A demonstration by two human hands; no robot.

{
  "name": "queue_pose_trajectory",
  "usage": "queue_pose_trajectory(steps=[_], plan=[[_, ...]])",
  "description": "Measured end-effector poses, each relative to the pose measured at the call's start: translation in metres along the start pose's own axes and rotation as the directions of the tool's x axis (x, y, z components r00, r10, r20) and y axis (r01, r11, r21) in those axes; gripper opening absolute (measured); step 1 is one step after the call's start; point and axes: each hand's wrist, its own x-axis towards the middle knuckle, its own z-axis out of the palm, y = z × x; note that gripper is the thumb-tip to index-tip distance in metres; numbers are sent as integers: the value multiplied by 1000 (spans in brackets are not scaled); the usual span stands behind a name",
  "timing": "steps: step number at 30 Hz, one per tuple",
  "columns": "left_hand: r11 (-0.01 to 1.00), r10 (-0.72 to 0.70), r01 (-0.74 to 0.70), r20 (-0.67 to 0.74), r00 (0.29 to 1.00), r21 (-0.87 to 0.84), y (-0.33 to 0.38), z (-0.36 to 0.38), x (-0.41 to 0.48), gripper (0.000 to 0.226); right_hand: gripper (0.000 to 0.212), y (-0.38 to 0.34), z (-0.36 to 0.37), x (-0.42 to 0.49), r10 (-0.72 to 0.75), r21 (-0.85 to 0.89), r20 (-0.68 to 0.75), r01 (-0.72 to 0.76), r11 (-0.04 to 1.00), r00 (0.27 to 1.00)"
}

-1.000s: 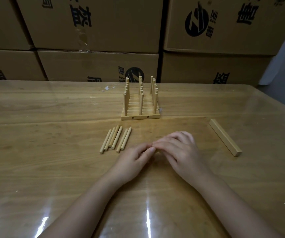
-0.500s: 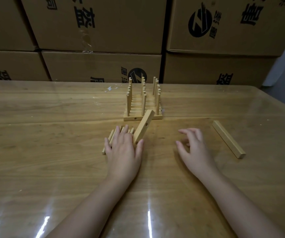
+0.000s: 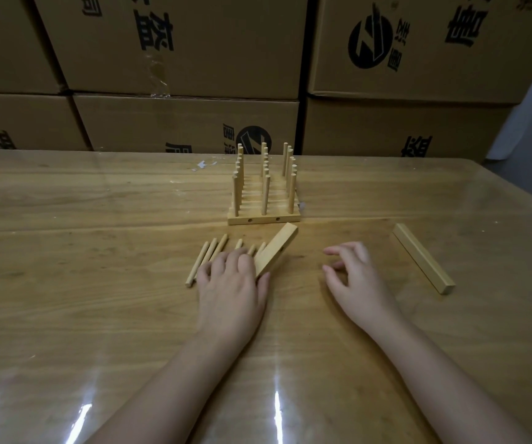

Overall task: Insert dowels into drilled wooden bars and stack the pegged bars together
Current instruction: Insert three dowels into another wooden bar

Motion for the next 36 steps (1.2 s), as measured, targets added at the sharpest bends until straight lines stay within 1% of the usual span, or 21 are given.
queue_pose_trajectory(steps=[3, 5, 7, 8, 12, 16, 18, 20, 24, 26, 28, 29, 30, 31, 32, 34, 36], plan=[[1000, -23, 23, 56, 998, 0, -2, 3, 2, 41, 30, -3, -2, 0, -26, -17, 42, 27, 999, 999], [1000, -5, 6, 69, 998, -17, -3, 4, 2, 40, 32, -5, -3, -2, -113, -38, 96, 117, 992, 989], [998, 44, -42, 52, 998, -50, -3, 4, 2, 42, 35, -8, -3, -4, -205, -75, 160, 219, 973, 966], [995, 80, -77, 41, 996, -70, -2, 5, 2, 43, 36, -8, -3, -5, -228, -96, 190, 249, 964, 955], [958, 229, -216, 49, 972, -191, 0, 5, 2, 39, 36, -8, -1, -4, -219, -175, 264, 270, 947, 939], [915, 302, -267, 75, 950, -302, 0, 4, -1, 38, 48, -9, 1, -5, -260, -167, 344, 331, 929, 902], [898, 322, -275, 88, 942, -344, -1, 4, -1, 36, 48, -9, 3, -5, -301, -162, 368, 379, 911, 880], [890, 316, -258, 102, 943, -377, 0, 3, -1, 36, 43, -9, 3, -7, -332, -180, 358, 413, 893, 873], [896, 286, -225, 110, 952, -382, 0, 2, -2, 43, 30, -10, 4, -8, -374, -212, 245, 426, 879, 894], [886, 267, -200, 107, 958, -418, 0, 2, 0, 43, 26, -11, 4, -7, -380, -242, 221, 428, 871, 898], [857, 239, -154, 114, 964, -492, -1, 1, 2, 38, 22, -11, 4, -7, -375, -240, 182, 411, 880, 909], [834, 218, -116, 129, 967, -540, -2, 1, 3, 36, 19, -11, 2, -8, -348, -199, 140, 371, 907, 927], [806, 194, -74, 145, 970, -588, -3, 0, 5, 34, 17, -11, 0, -8, -291, -122, 86, 300, 946, 953], [774, 171, -35, 155, 973, -632, -5, 0, 6, 33, 15, -11, -2, -8, -214, -9, 32, 214, 977, 976], [742, 150, -8, 155, 977, -670, -6, 0, 6, 32, 13, -10, -5, -8, -131, 130, -12, 132, 983, 991], [700, 110, 18, 132, 985, -714, -9, 0, 6, 27, 15, -9, -9, -5, -7, 378, -58, 29, 925, 998], [689, 78, 31, 116, 990, -724, -9, 0, 7, 23, 17, -8, -13, -2, 52, 519, -71, -7, 855, 996]])
